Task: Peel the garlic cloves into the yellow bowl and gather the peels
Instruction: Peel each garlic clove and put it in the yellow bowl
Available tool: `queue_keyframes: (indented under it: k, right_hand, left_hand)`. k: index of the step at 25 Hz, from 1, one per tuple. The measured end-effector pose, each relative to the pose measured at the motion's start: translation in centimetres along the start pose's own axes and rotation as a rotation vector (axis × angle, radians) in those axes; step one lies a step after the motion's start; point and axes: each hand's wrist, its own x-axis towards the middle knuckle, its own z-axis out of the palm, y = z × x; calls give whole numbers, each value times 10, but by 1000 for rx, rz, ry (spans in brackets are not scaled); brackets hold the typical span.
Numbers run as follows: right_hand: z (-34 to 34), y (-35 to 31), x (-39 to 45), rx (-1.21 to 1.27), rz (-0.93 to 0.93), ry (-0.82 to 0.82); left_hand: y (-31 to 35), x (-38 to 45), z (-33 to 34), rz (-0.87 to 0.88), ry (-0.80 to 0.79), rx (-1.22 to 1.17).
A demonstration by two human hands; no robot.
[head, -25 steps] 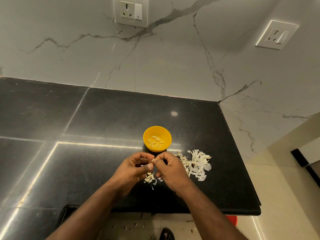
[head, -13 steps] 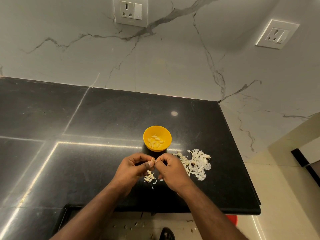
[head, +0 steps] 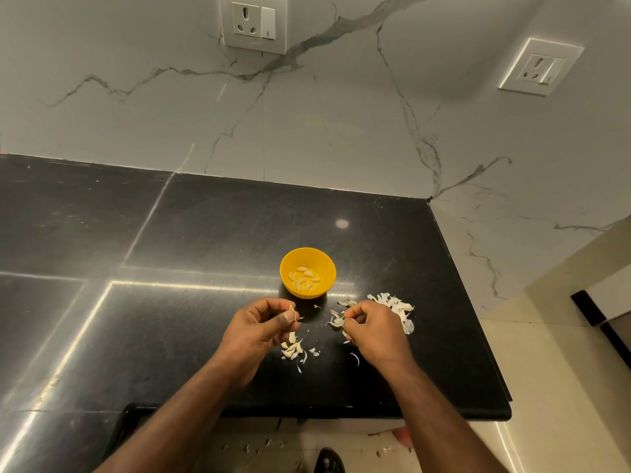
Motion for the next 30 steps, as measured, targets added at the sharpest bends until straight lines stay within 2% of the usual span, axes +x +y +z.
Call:
queue_keyframes:
  k: [5,10,13,17,23,30]
  right_hand:
    - [-3,-9,-2,42,-136,75]
    - [12,-31,-10,250,-267,-132]
    - [19,-35,-12,282,-301,-147]
    - [21,-38,-11,491,-189,-127]
    - [16,-40,-15,674,-79,-236]
    - [9,-41,-13,863,159,-356]
  left_hand:
    - [1,-2,1,-39,-17,73]
    - [4,-5,4,1,-49,151]
    - [8,-8,3,38,-83,183]
    - [13,-10,3,61,-124,178]
    - [13,-8,3,58,-75,204]
    - [13,-6,5,67,-115,239]
